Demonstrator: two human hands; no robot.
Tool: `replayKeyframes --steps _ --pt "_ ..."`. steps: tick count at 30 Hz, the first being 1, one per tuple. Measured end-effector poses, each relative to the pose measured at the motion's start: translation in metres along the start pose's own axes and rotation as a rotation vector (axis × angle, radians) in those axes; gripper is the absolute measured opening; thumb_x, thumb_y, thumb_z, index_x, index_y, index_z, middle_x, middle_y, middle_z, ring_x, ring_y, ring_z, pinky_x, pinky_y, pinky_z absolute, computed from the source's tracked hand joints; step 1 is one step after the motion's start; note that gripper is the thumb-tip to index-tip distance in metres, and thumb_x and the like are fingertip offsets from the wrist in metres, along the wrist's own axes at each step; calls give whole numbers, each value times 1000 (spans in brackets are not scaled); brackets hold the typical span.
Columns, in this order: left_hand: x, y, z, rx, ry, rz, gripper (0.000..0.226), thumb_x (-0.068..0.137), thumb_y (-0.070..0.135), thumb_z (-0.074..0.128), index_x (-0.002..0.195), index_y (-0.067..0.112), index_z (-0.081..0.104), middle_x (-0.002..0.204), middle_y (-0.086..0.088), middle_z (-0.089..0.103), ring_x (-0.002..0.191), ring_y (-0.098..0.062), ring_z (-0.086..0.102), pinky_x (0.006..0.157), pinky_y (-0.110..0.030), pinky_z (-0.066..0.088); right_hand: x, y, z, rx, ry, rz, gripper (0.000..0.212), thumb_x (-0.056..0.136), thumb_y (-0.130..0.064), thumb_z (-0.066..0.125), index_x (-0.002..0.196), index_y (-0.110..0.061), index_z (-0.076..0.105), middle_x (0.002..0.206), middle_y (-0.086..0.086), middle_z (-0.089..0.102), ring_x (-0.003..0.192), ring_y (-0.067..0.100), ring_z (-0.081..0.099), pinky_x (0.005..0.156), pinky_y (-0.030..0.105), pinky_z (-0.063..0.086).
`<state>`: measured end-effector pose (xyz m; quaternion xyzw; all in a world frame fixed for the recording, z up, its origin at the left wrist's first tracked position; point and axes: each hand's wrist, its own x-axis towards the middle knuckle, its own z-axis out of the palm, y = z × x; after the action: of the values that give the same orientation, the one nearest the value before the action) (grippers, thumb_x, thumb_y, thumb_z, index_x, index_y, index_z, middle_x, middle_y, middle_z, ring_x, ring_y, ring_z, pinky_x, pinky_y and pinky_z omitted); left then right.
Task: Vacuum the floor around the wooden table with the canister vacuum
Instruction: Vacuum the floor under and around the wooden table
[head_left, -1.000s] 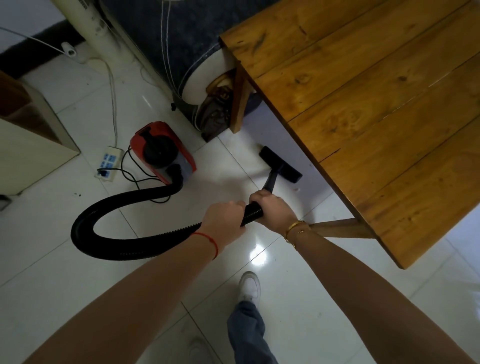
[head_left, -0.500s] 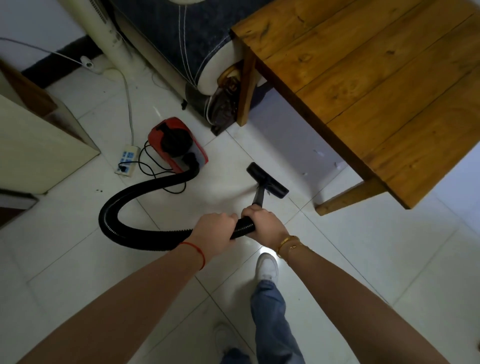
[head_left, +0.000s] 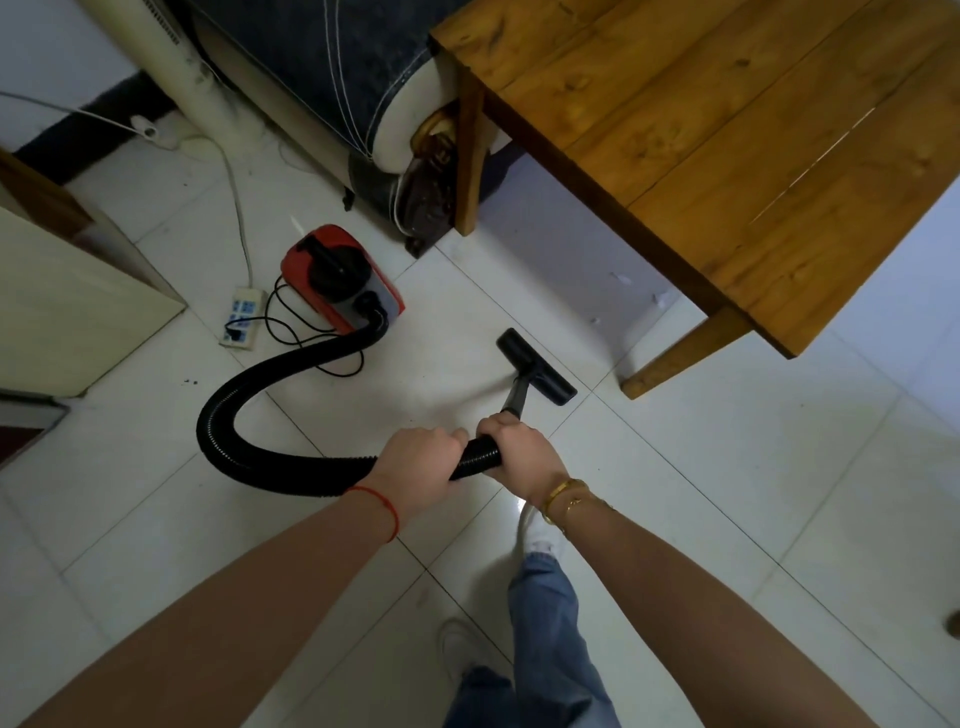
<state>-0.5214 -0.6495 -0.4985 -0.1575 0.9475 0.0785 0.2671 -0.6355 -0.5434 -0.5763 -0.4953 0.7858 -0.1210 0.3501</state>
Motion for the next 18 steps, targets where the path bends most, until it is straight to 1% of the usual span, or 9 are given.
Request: replayKeyframes --steps 5,12,18 --pt "33 10 -12 -17 -2 -17 28 90 27 52 113 13 48 98 -6 63 86 -26 63 62 -28 36 15 27 -20 -8 11 15 23 82 -18 67 102 -13 58 104 5 56 87 25 60 77 35 52" --pt "101 28 -41 -65 9 -46 27 89 26 52 112 14 49 98 -5 64 87 -26 64 62 -28 36 46 76 -69 -28 6 48 21 82 -18 67 100 -13 58 104 4 56 89 24 59 77 35 52" --pt "149 42 -60 -133 12 -68 26 88 24 51 111 12 49 95 -4 62 82 -24 63 60 -27 35 72 117 -104 -73 -26 30 23 80 -16 69 99 -14 56 105 3 56 97 23 57 78 37 53"
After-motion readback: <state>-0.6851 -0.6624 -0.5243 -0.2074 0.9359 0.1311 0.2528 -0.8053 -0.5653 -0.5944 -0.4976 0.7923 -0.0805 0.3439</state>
